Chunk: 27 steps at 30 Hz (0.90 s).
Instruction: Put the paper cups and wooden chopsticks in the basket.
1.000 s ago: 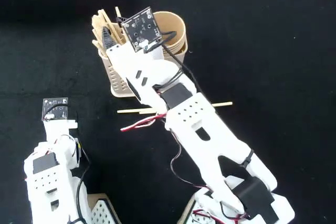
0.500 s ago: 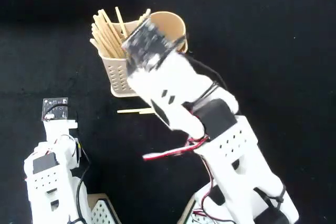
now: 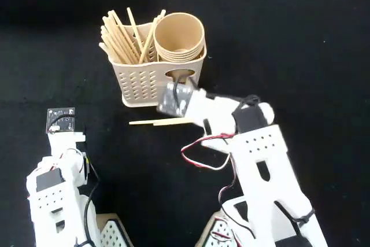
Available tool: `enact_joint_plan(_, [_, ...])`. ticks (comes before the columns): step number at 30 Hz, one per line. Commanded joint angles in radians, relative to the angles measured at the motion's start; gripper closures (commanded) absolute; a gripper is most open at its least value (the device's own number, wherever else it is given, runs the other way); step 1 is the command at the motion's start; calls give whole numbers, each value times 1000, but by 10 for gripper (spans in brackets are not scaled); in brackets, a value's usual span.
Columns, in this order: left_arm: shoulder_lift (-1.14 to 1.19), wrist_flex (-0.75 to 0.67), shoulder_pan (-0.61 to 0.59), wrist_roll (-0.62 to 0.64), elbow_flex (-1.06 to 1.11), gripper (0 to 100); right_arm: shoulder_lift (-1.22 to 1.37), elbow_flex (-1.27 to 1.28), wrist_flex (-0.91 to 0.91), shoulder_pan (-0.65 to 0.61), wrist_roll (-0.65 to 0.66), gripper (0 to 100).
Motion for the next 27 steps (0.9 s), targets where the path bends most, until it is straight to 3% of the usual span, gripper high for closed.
enact_joint_plan(1, [2,-21,-10,-5,1,877,-16,159,-256,23,94,801])
enact_joint_plan(7, [2,-21,-10,-5,1,877,-16,303,-479,21,132,798])
enact_joint_plan(17, [2,-21,-10,-5,1,877,1,309,-488,18,133,783])
enact_joint_plan(20, [2,-21,-10,-5,1,877,61,308,-488,20,130,740])
enact_joint_plan(27, [2,-21,-10,-5,1,877,228,182,-485,20,137,749])
